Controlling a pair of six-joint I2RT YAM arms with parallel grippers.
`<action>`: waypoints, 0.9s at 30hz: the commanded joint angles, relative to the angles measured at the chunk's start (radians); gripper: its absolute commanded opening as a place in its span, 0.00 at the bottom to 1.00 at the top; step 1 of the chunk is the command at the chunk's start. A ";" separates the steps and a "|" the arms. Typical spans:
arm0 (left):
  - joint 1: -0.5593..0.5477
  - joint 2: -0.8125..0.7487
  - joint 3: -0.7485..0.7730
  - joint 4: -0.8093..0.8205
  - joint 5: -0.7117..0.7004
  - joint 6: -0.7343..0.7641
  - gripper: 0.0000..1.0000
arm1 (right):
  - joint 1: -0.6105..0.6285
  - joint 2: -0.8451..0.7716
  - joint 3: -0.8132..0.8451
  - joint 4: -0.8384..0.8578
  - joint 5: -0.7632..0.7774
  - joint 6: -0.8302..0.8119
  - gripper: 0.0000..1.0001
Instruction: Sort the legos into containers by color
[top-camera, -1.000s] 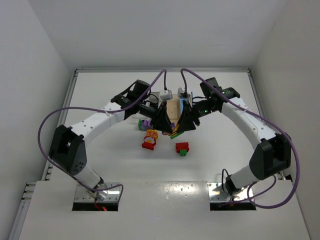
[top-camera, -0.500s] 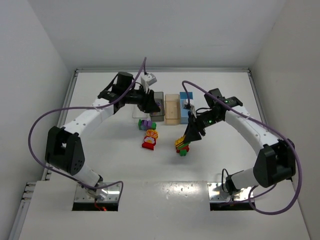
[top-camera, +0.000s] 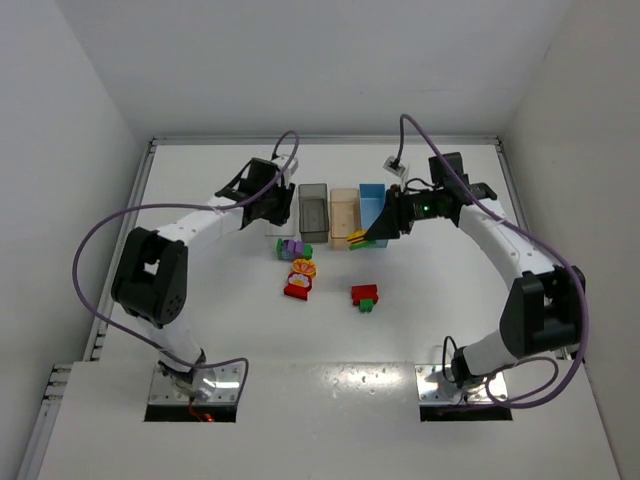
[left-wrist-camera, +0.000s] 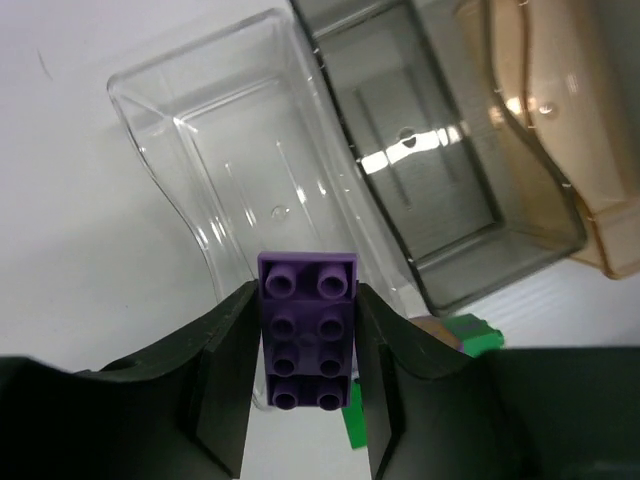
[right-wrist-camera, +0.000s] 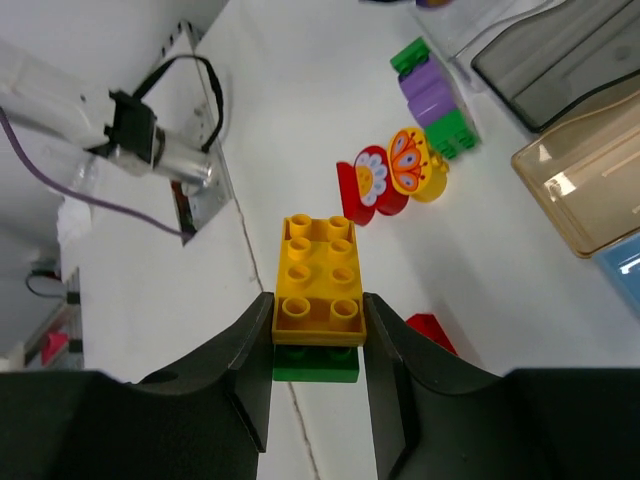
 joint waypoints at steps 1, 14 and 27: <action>-0.004 0.039 0.007 0.026 -0.089 -0.040 0.47 | -0.017 0.022 0.051 0.146 -0.054 0.162 0.00; 0.083 -0.206 -0.216 0.544 0.687 -0.294 0.79 | -0.036 0.040 -0.073 0.710 -0.067 0.775 0.00; -0.004 -0.183 -0.301 1.128 0.939 -0.942 0.79 | 0.064 0.057 -0.064 1.055 0.077 1.160 0.00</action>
